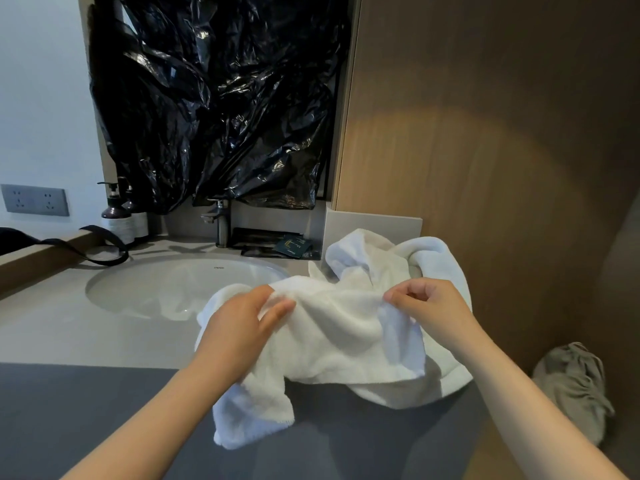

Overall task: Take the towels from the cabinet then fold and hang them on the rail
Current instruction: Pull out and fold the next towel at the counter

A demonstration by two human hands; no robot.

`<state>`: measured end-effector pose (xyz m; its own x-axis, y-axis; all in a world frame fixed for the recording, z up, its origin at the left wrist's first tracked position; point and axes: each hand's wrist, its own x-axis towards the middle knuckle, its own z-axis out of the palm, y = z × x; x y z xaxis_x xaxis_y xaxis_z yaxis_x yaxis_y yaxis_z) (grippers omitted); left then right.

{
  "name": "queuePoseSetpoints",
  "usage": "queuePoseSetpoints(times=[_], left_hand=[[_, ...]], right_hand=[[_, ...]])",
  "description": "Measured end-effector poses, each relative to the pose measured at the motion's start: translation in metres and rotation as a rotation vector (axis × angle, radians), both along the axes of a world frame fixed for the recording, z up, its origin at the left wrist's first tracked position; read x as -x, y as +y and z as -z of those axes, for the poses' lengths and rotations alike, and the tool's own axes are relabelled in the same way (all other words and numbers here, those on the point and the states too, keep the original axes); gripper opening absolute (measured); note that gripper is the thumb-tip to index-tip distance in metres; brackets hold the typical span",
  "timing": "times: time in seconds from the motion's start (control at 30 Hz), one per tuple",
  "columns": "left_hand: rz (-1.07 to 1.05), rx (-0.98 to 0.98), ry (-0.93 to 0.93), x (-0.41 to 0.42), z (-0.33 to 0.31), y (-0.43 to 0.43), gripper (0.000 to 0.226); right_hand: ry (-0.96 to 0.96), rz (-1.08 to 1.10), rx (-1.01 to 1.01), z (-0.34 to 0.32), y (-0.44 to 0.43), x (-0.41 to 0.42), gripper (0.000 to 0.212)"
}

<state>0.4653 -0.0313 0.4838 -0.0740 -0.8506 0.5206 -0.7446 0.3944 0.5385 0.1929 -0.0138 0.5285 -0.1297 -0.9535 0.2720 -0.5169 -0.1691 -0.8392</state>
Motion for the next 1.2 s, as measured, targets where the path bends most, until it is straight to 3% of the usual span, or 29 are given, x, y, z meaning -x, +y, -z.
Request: queuePoseSetpoints(times=[0.1,0.2,0.27,0.33,0.47,0.53,0.63,0.77,0.83,1.03,1.2], left_hand=[[-0.07,0.149,-0.132,0.011,0.0,0.009,0.037],[0.061,0.458,-0.18,0.027,0.0,0.028,0.035],[0.184,0.533,-0.237,0.038,0.006,0.039,0.032],[0.243,0.437,-0.285,0.047,0.014,0.046,0.04],[0.178,0.041,-0.276,0.061,0.027,0.049,0.08],[0.184,-0.009,-0.247,0.065,0.033,0.045,0.092],[0.201,0.008,-0.153,0.071,0.031,0.048,0.088],[0.224,0.283,0.027,0.07,0.024,0.056,0.032],[0.241,0.369,0.12,0.067,0.022,0.059,0.017],[0.261,0.105,0.592,0.051,0.008,0.068,0.018],[0.294,0.042,0.708,0.041,0.0,0.066,0.031]], right_hand=[[-0.021,0.037,-0.005,0.012,0.005,-0.01,0.011],[-0.073,0.06,0.018,0.017,0.011,-0.014,0.009],[-0.116,0.04,0.034,0.017,0.015,-0.015,0.006],[-0.191,-0.02,0.049,0.016,0.018,-0.018,0.006],[-0.337,-0.101,0.074,0.012,0.022,-0.024,0.01],[-0.355,-0.128,0.074,0.012,0.022,-0.027,0.012],[-0.356,-0.158,0.08,0.011,0.021,-0.03,0.014],[-0.42,-0.253,0.056,0.006,0.021,-0.028,0.018],[-0.427,-0.277,0.039,0.003,0.019,-0.024,0.019],[-0.346,-0.409,-0.022,-0.001,0.016,-0.009,0.028],[-0.083,-0.465,-0.025,0.013,0.006,-0.025,0.022]])
